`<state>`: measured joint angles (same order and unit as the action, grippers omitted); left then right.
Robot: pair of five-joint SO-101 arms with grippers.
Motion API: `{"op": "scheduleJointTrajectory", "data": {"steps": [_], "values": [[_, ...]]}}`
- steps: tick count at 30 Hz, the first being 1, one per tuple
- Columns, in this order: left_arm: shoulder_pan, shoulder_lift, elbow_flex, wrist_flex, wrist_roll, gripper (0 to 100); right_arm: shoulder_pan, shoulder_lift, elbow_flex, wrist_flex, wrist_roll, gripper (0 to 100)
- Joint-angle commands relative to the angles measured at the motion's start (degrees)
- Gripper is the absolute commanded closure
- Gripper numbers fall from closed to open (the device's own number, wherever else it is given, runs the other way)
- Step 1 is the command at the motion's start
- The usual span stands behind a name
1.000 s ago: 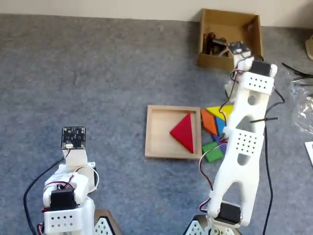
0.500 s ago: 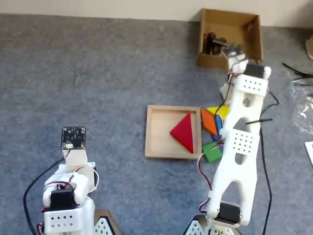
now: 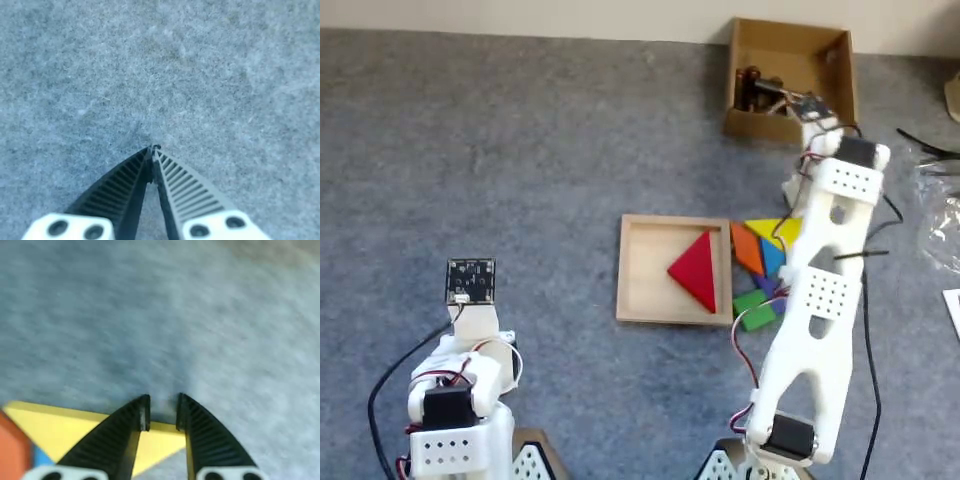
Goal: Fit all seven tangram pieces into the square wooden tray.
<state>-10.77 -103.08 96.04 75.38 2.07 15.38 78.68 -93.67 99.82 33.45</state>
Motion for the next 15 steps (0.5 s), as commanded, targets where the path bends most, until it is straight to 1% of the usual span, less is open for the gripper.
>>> {"op": "scheduleJointTrajectory", "data": {"steps": [1,7,15], "values": [[-0.48,0.40,1.19,0.44,0.09,100,5.93,-1.01,-1.89,1.10,0.09,89.6],[-0.48,0.40,1.19,0.44,0.09,100,10.24,-0.66,-1.71,1.10,0.09,89.6],[-0.48,0.40,1.19,0.44,0.09,100,12.00,-0.57,-1.19,1.19,0.35,89.6]]}}
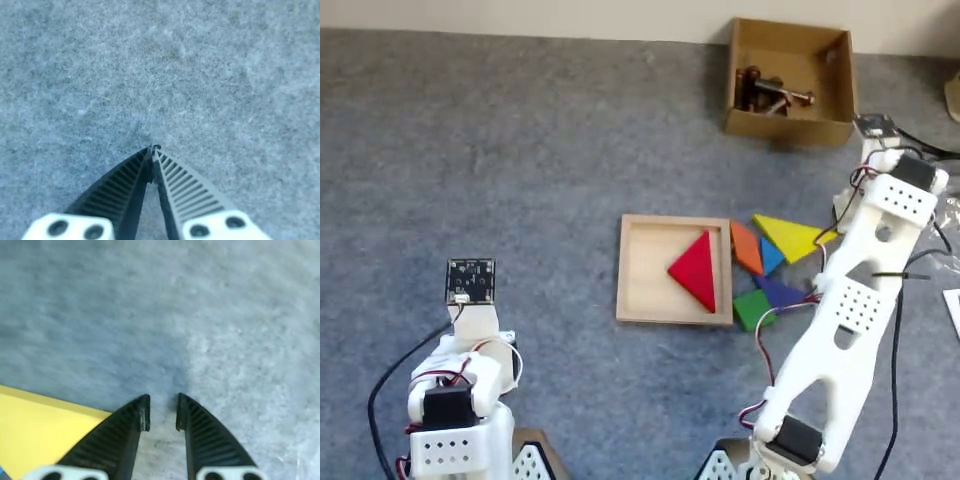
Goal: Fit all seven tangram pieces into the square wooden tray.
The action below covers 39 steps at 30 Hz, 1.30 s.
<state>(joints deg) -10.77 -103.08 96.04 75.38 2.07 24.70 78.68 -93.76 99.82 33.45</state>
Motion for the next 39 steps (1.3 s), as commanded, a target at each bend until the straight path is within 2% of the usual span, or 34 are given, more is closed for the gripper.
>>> {"op": "scheduleJointTrajectory", "data": {"steps": [1,11,21,26,35,39], "values": [[-0.48,0.40,1.19,0.44,0.09,100,2.68,-0.57,-1.10,1.19,0.35,89.6],[-0.48,0.40,1.19,0.44,0.09,100,3.47,-0.57,-1.10,1.45,0.26,89.7],[-0.48,0.40,1.19,0.44,0.09,100,-0.84,-1.01,-1.63,1.36,0.00,89.7],[-0.48,0.40,1.19,0.44,0.09,100,-1.19,-1.19,-1.71,1.36,-10.37,89.7],[-0.48,0.40,1.19,0.44,0.09,100,-1.27,-7.87,-0.92,1.45,-11.25,89.7],[-0.48,0.40,1.19,0.44,0.09,100,-1.27,-15.08,5.14,1.45,-15.03,89.7]]}}
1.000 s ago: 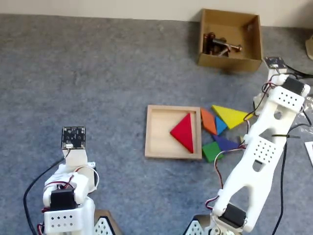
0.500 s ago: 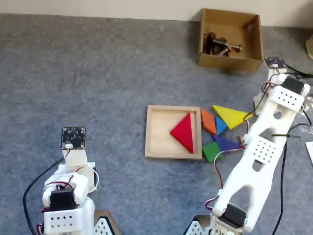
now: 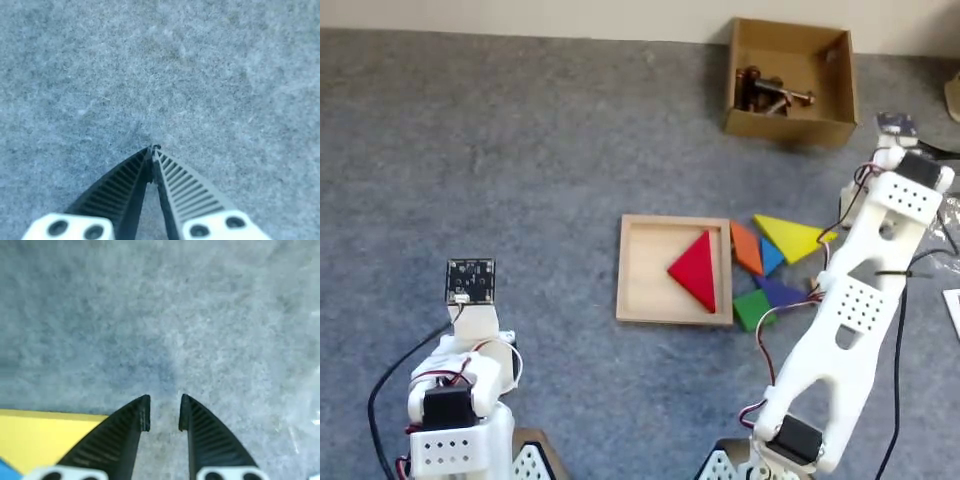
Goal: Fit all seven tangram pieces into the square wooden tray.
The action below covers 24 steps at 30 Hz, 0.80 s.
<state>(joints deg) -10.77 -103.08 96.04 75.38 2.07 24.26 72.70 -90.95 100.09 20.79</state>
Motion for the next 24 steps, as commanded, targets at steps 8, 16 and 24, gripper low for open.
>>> {"op": "scheduleJointTrajectory", "data": {"steps": [8,16,24], "values": [[-0.48,0.40,1.19,0.44,0.09,100,-6.20,-18.42,22.81,0.75,-2.55,89.7],[-0.48,0.40,1.19,0.44,0.09,100,-10.33,-15.78,23.78,-5.05,1.23,89.7],[-0.48,0.40,1.19,0.44,0.09,100,-10.15,-15.34,23.69,-8.40,1.41,89.7]]}}
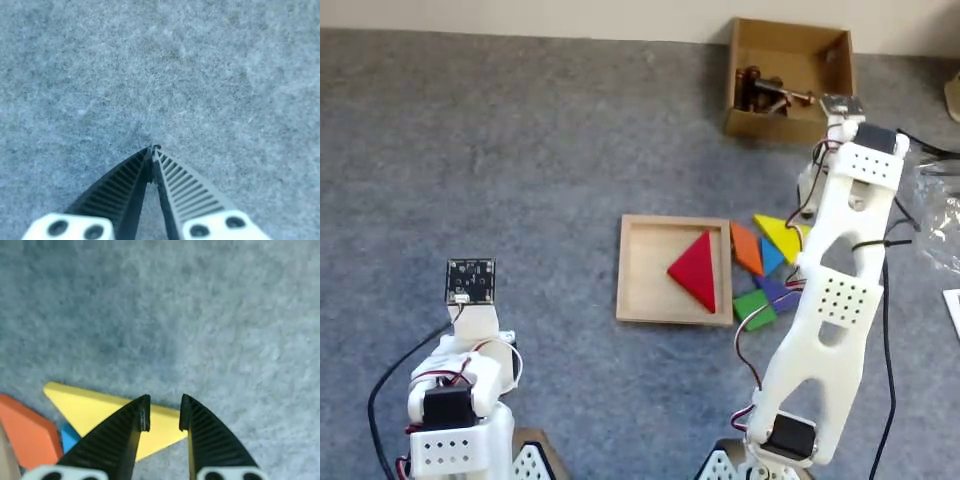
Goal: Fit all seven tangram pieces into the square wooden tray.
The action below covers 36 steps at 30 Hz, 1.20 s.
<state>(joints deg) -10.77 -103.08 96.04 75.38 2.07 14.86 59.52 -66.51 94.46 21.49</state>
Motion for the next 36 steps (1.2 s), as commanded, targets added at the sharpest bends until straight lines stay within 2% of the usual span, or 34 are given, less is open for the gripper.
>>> {"op": "scheduleJointTrajectory", "data": {"steps": [1,22,28,32,36], "values": [[-0.48,0.40,1.19,0.44,0.09,100,-0.75,-2.07,-0.66,-3.21,0.70,89.7],[-0.48,0.40,1.19,0.44,0.09,100,1.27,-1.89,-0.04,-6.37,0.70,89.7],[-0.48,0.40,1.19,0.44,0.09,100,3.03,3.65,-0.57,-6.11,0.70,89.7],[-0.48,0.40,1.19,0.44,0.09,100,3.47,5.58,-2.59,-3.82,0.70,89.7],[-0.48,0.40,1.19,0.44,0.09,100,3.38,5.49,-6.20,2.95,0.70,89.7]]}}
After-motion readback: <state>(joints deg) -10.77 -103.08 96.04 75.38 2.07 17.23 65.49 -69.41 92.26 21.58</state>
